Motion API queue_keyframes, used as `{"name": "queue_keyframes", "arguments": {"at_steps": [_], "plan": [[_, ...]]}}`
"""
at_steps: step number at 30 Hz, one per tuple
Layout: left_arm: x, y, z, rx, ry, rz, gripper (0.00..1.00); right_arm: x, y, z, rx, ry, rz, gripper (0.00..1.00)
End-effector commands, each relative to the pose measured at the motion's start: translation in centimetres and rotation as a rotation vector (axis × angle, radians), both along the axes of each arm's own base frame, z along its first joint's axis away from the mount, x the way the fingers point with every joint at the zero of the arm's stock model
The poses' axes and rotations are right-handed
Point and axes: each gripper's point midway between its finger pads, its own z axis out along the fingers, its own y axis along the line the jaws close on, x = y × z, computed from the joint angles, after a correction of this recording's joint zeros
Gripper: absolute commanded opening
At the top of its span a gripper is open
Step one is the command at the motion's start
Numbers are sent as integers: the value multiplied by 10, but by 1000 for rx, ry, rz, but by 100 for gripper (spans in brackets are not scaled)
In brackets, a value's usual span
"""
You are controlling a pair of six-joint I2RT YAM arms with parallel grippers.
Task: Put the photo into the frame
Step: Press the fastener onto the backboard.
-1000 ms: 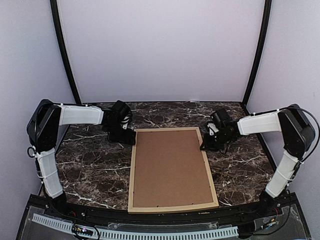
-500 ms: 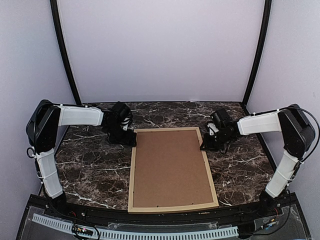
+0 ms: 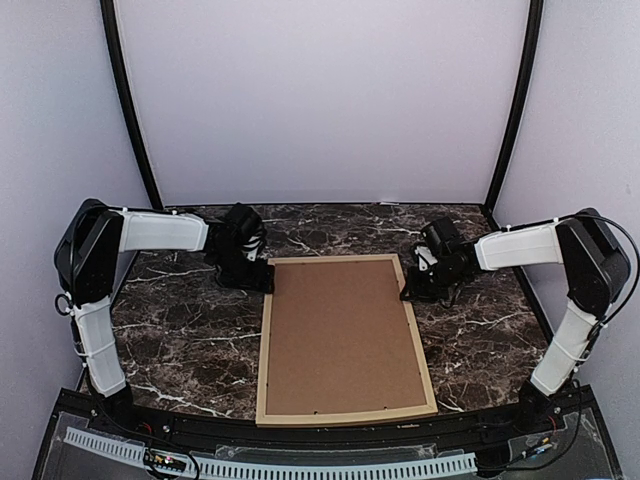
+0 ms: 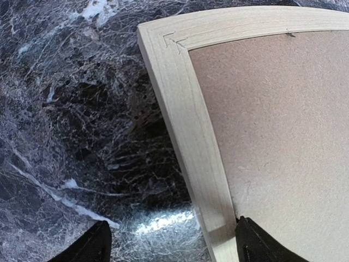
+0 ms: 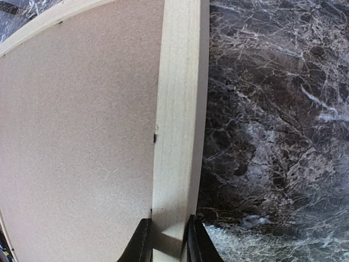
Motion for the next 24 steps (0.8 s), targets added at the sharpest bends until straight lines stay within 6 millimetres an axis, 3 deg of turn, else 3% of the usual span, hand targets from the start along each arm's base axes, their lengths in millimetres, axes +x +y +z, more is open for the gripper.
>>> {"name": "queue_keyframes", "arguments": {"at_steps": [1,12,16,18,24], "plan": [[-20,-4,-31,40,99,-25,81,-10,1,-16,-6,42,11,11],[-25,-24,-39,24,114,-74,81,-12,1,-18,3,49,5,11],[-19,-30,-14,-13,41,-76,81,-12,-1,-21,-9,51,1,11],[-17,-30,8,-45,-9,-71,82,-11,-1,-21,-11,49,-2,11],[-37,-12,31,-48,-38,-34,82,-11,-2,-22,-15,48,-9,11]]}}
